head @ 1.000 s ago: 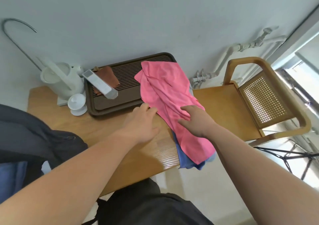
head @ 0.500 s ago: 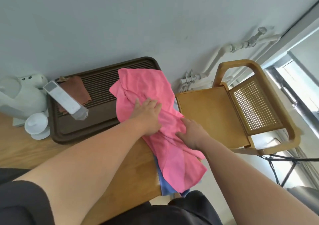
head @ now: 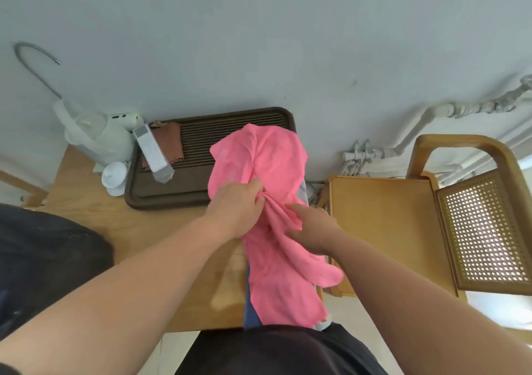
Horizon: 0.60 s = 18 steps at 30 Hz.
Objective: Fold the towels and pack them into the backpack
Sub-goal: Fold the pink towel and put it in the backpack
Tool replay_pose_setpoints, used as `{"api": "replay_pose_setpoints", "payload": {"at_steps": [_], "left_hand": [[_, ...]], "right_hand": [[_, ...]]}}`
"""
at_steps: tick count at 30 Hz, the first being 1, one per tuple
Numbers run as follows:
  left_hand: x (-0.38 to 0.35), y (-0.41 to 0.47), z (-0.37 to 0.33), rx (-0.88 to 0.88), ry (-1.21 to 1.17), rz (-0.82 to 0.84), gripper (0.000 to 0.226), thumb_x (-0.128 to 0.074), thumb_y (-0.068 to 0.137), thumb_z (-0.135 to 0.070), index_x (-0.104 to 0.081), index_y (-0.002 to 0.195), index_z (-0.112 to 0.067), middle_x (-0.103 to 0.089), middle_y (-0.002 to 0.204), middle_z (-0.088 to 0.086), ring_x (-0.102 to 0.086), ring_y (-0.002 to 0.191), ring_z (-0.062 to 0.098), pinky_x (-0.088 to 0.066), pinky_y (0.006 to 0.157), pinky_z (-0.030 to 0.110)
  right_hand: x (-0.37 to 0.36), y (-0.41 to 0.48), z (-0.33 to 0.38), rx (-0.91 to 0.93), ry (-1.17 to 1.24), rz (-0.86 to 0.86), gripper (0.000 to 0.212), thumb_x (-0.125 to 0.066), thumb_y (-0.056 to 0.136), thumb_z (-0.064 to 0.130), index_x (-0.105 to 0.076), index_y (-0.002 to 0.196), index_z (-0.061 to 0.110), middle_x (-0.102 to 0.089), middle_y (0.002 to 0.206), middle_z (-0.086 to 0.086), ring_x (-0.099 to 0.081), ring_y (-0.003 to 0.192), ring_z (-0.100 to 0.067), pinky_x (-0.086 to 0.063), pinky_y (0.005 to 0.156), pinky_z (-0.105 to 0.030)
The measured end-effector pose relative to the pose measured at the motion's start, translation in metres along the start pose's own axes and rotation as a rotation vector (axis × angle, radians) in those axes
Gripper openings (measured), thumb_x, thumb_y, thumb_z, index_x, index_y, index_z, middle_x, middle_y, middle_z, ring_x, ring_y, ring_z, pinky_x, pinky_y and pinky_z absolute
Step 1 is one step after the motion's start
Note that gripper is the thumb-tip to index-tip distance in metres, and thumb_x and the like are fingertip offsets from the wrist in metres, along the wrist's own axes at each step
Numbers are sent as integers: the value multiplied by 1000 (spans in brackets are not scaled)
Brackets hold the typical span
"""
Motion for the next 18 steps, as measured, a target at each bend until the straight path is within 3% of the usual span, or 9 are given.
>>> {"api": "replay_pose_setpoints", "payload": {"at_steps": [2,4,6,8,10,12,14,18], "left_hand": [[12,-13,-1,26,-23,-56,19,-50,98,-30,-39,86,-21,-58,79,5,-53,78,34,-42,66,42],[21,-26,1,64,-47,-87,19,-54,96,-31,-42,86,-20,-57,75,2,-54,75,33,-44,65,42],[28,-37,4,97,-65,-77,22,-59,93,-35,-47,85,-19,-54,72,-2,-56,76,31,-43,64,40],[28,-49,9,140,-99,94,31,-64,90,-46,-54,83,-18,-55,73,-3,-56,76,26,-41,64,38],[24,-64,14,144,-104,355,45,-70,81,-59,-55,75,-16,-54,70,-1,-49,67,21,-36,60,36],[20,-79,18,133,-41,517,47,-75,78,-57,-51,70,-17,-50,68,1,-45,65,21,-36,59,38],[23,-90,23,119,63,579,42,-74,82,-48,-50,70,-16,-49,68,1,-46,67,23,-40,61,39],[38,-108,31,171,100,634,41,-69,88,-42,-46,64,-18,-46,64,0,-39,57,19,-29,53,33]], "right_hand": [[1,-4,1,58,24,33,60,-54,92,40,-37,149,37,-53,143,-5,-52,126,-32,-46,99,-40],[1,-9,2,112,59,51,50,-54,94,34,-46,144,30,-59,134,-5,-56,120,-32,-45,89,-34],[3,-16,-1,128,18,67,30,-55,93,33,-61,120,21,-64,107,-4,-59,104,-31,-42,76,-33],[6,-24,-5,119,-100,87,17,-57,92,35,-59,88,19,-54,79,2,-55,87,-27,-39,69,-33],[9,-32,-9,127,-180,85,24,-57,92,39,-58,77,20,-50,73,4,-51,80,-24,-37,66,-32],[12,-38,-10,138,-223,52,32,-57,93,43,-57,69,22,-52,72,3,-51,77,-23,-34,62,-33],[17,-43,-6,142,-226,10,39,-56,94,41,-48,60,22,-49,67,4,-49,75,-23,-32,59,-34],[25,-57,11,151,-192,-14,41,-62,92,39,-44,59,24,-46,64,5,-47,71,-22,-33,55,-32]]}}
Point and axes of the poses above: each hand's wrist, its own y-axis towards the middle knuckle, its own x-axis out of the back of the hand, z = x × y, the point moved 3 cm from there along y, towards the middle knuckle
